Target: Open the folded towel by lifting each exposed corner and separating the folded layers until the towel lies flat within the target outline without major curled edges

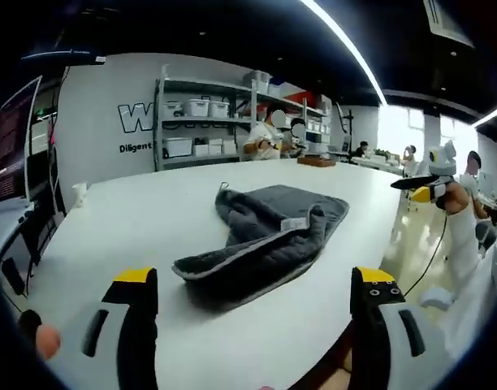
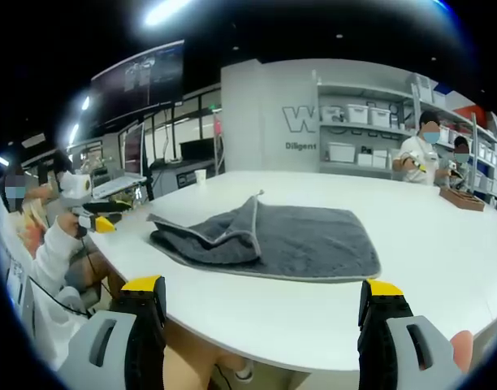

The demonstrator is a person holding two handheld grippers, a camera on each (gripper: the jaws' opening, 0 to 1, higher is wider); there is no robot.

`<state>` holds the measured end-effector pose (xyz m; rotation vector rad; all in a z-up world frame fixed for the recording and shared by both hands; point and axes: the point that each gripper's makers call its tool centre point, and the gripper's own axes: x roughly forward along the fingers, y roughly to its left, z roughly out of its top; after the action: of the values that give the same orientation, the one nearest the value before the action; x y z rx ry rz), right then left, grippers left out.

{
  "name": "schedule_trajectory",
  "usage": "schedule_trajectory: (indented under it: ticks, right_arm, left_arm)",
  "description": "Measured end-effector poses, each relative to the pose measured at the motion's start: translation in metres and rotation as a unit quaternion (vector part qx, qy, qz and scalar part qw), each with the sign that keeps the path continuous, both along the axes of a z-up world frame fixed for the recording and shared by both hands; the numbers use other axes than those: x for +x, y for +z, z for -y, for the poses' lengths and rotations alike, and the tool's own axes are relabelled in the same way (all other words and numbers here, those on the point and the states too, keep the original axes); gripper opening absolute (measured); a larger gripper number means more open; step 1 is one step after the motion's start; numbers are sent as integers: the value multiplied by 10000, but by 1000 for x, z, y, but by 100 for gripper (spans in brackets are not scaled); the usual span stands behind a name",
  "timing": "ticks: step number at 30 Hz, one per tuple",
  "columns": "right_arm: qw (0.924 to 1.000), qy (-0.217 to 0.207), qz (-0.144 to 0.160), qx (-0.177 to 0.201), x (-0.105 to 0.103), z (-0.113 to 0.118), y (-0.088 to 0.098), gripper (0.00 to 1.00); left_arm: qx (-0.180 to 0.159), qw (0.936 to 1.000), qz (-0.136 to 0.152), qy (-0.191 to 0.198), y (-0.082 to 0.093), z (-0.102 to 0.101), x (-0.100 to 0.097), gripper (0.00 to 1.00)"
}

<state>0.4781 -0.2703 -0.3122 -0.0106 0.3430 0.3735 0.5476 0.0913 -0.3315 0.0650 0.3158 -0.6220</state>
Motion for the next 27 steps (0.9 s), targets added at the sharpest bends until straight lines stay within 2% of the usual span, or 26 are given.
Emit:
schedule_trajectory:
  ticks: [7, 11, 15, 18, 21, 27]
  right_arm:
    - [10000, -8, -26, 11, 0, 1, -1, 99]
    - [10000, 0, -25, 11, 0, 1, -1, 99]
    - [10000, 21, -32, 6, 0, 0, -1, 99]
    - [10000, 28, -29, 3, 0, 0, -1, 99]
    - [10000, 19, -16, 7, -1, 1, 0, 99]
    - [10000, -39, 12, 23, -2, 7, 2, 99]
  left_arm:
    - [87, 9998, -53, 156, -5, -10, -4, 99]
    - [105, 9998, -44, 132, -3, -7, -3, 99]
    - [202, 9998, 4, -49, 1, 9, 2, 99]
    - [308, 9988, 122, -355, 5, 29, 9, 99]
    - [293, 9982, 135, -501, 7, 41, 13, 99]
    - [375, 9945, 217, -953, 6, 81, 38, 99]
